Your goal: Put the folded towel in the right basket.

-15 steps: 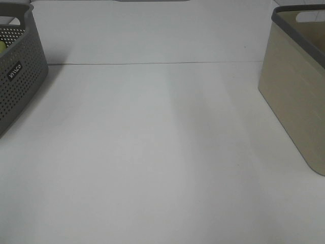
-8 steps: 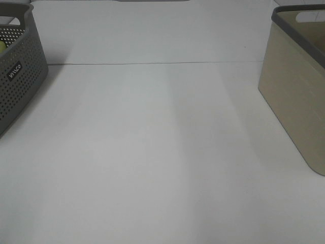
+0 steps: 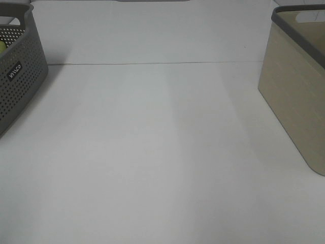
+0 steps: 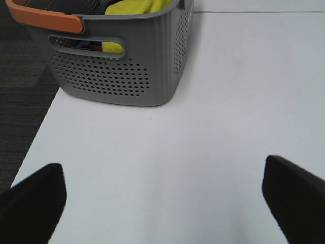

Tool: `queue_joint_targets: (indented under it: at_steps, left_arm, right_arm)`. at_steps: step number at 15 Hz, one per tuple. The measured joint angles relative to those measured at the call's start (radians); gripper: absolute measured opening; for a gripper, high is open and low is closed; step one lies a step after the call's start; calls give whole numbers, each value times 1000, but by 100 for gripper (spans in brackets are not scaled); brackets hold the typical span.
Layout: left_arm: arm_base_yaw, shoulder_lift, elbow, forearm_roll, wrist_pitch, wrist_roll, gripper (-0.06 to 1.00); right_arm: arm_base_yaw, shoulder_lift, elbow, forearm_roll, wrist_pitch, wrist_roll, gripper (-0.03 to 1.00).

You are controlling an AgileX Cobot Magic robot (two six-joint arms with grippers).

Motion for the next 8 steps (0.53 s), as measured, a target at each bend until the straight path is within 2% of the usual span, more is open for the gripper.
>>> queue_joint_targets:
  at_steps: [4, 5, 8]
  left_arm:
    - [0, 0, 0, 0, 0, 0, 99]
    - [0, 0, 0, 0, 0, 0, 99]
    - [0, 0, 0, 0, 0, 0, 99]
  right_arm:
    - [0, -361, 274, 0, 2, 17, 92]
    - [0, -524, 385, 0, 2, 16, 92]
    - [0, -692, 505, 0, -22, -2, 92]
